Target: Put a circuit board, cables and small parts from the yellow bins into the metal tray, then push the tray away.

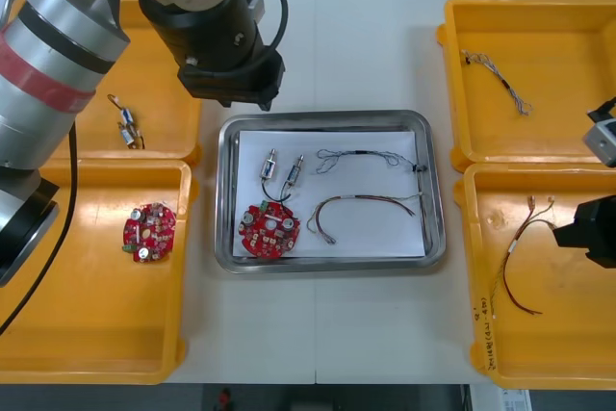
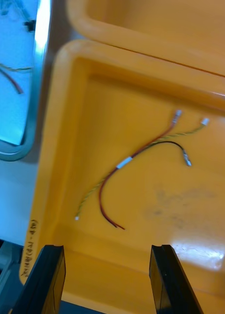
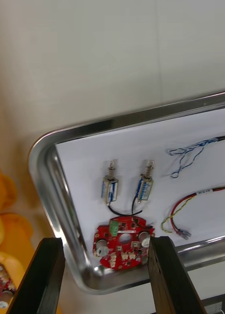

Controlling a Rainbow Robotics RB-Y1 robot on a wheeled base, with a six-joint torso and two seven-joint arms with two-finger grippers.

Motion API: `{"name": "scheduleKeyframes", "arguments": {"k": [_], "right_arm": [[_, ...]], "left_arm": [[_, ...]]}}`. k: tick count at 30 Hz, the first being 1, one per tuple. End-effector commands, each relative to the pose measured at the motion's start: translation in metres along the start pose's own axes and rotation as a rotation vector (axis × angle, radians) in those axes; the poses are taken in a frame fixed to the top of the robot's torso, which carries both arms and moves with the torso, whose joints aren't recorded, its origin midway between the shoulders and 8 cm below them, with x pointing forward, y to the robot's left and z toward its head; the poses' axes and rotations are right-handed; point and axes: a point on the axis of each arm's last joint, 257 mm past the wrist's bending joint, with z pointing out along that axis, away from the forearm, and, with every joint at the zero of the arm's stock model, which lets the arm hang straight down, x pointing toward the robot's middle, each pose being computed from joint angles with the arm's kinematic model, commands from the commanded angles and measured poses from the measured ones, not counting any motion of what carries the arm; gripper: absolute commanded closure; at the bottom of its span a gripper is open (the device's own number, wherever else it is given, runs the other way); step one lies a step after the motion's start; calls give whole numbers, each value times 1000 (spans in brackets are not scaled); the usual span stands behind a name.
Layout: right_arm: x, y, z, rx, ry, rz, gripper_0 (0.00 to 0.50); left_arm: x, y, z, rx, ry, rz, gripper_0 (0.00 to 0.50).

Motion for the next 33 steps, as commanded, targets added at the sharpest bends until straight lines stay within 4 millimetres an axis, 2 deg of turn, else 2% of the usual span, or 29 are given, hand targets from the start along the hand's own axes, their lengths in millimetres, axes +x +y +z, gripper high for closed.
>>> {"name": "scheduleKeyframes", "arguments": {"k": [1, 12, 18, 23, 33], "right_arm": [[-24, 34, -13, -39, -34, -136, 0], [-43, 99, -6, -108, -18, -404, 0], [-50, 128, 6, -79, -2, -559, 0], [-55, 159, 22, -71, 10, -679, 0], [-62, 212, 45, -76, 16, -866, 0]], "left_arm": [[-3, 39, -26, -36, -25, -101, 0], [4, 90, -44, -37, -47, -150, 0], [19, 120, -46, -63, -51, -166, 0], [36, 141, -50, -86, -61, -167, 0], [60, 155, -56, -63, -91, -171, 0]]}}
